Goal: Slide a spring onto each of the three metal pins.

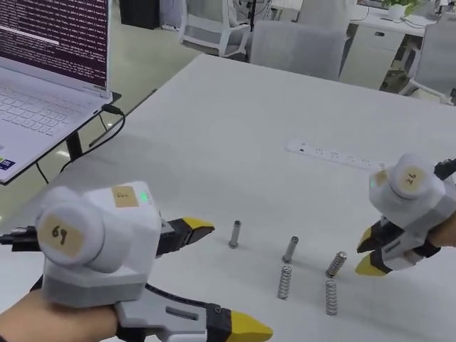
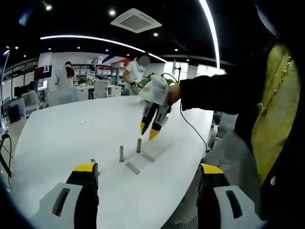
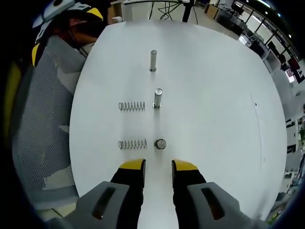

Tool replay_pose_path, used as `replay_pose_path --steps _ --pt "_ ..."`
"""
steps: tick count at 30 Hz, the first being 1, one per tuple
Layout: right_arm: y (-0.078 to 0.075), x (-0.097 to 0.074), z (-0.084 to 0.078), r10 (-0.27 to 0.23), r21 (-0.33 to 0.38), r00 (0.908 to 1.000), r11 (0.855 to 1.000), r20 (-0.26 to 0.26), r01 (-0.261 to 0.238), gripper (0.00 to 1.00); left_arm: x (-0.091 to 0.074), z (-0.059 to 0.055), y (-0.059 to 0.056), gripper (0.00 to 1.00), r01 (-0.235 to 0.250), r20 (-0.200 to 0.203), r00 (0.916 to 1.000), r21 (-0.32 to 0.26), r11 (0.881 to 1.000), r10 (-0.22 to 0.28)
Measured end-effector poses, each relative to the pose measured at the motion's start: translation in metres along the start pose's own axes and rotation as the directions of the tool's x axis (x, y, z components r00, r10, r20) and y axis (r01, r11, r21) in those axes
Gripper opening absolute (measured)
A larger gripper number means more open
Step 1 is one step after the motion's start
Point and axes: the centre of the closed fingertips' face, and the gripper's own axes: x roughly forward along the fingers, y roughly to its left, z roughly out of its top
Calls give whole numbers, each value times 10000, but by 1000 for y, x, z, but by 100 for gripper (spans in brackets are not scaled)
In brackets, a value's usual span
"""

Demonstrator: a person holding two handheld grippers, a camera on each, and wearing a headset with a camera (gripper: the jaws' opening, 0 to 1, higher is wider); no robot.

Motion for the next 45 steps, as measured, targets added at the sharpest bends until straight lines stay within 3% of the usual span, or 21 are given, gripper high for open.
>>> replay_pose_path --steps 10,19,35,39,45 --pt "14 -2 -17 -24 431 10000 9991 51 22 20 -1 2 -3 83 74 27 10000 120 9999 -75" --pt "30 1 -23 66 741 9999 9972 131 -76 20 -2 2 -5 83 116 20 9999 206 9997 -116" --pt "60 16 -5 313 1349 9967 9900 747 -412 24 -5 3 -13 82 293 -15 9996 334 9990 -292" --pt "59 22 1 166 1878 9953 9816 954 -343 26 -6 3 -14 82 314 -35 9995 340 9989 -313" --pt "54 31 2 -237 2463 9967 9692 780 38 26 -7 2 -14 81 336 -62 9994 355 9988 -334"
